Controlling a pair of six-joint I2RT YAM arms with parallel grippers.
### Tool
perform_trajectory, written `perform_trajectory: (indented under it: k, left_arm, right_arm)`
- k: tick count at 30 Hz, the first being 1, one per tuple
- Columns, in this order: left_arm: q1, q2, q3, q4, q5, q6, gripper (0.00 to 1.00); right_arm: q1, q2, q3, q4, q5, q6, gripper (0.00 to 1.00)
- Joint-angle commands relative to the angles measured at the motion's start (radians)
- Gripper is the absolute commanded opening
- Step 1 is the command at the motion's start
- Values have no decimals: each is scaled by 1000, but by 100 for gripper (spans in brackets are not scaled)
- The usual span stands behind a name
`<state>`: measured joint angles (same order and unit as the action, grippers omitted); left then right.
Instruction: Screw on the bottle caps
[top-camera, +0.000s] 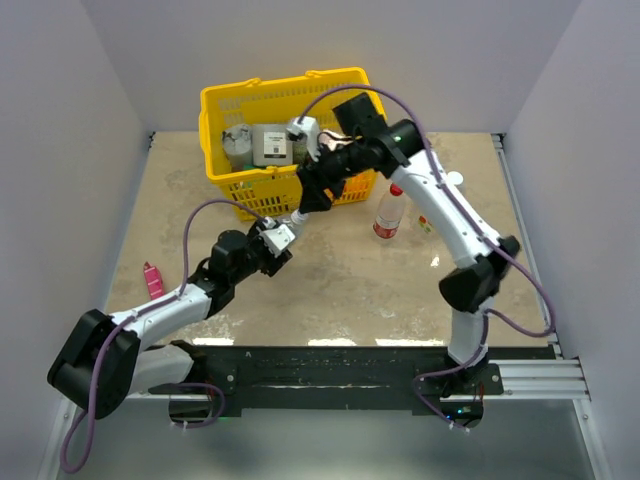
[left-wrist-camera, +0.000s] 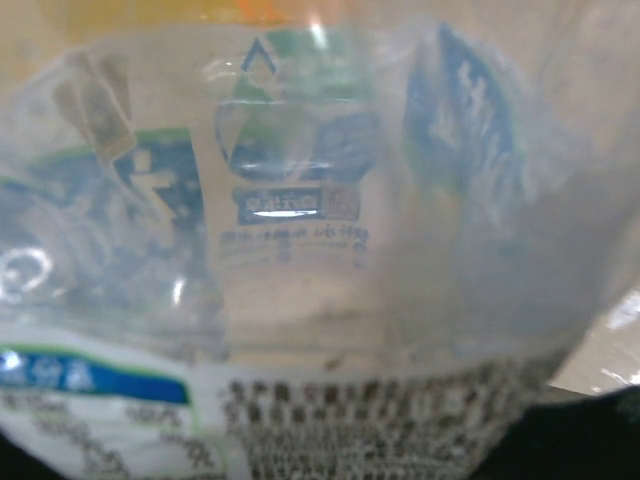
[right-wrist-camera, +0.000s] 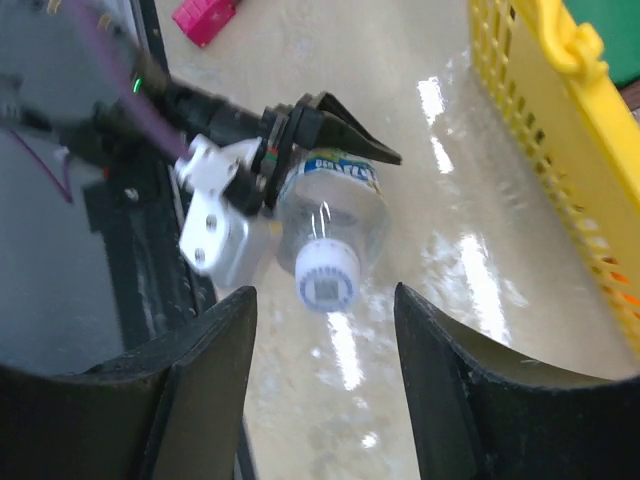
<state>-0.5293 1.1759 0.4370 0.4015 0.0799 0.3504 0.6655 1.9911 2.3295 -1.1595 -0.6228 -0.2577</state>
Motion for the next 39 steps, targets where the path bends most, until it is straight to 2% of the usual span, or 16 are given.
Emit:
perform_trajectory:
  k: [1,2,5,7,13,20,26,29,30,31,32,33,35,36,38,39]
  left_arm:
    - [6,-33,26,-15,248,-13,0]
    - [6,-36,32,-23,315,16,0]
    - [8,-38,67,-82,427,79,0]
    - [9,-29,88,-128,469,105,0]
    - [9,-1,169,-245,547,258,0]
    - [8,-5,203,-282,534,329,0]
    - [6,-9,203,-270,538,308,0]
    - [6,-5,200,-259,537,300,0]
    - [6,-4,200,-251,534,295,0]
    - [6,-1,200,-242,517,277,0]
    - [8,-1,198,-228,502,259,0]
    - [6,-2,198,-178,474,236,0]
    - [0,-13,174,-81,298,116,0]
    - [-1,-30,164,16,225,81,0]
    - [-14,-41,155,118,-16,9,0]
    - [-21,-42,157,144,-81,6,0]
  right_arm:
    - [-24,-299,-253,76,-58,-422,58]
    - [-20,-398,-391,124,-52,-499,57]
    - [37,-509,-557,133,17,-800,57]
    - [72,-531,-596,133,43,-930,57]
    - [132,-499,-581,58,51,-1164,56]
    - [148,-468,-569,23,60,-1270,54]
    - [148,-443,-532,6,60,-1267,36]
    - [149,-440,-527,-5,52,-1264,22]
    - [149,-439,-524,-8,48,-1249,9]
    - [148,-434,-512,-8,37,-1229,1]
    - [149,-422,-506,7,32,-1188,0]
    - [149,-413,-501,36,34,-1031,0]
    - [146,-359,-486,157,75,-788,0]
    - [144,-333,-473,178,105,-559,0]
    - [105,-270,-421,213,141,-314,0]
    - [82,-203,-403,212,126,-81,0]
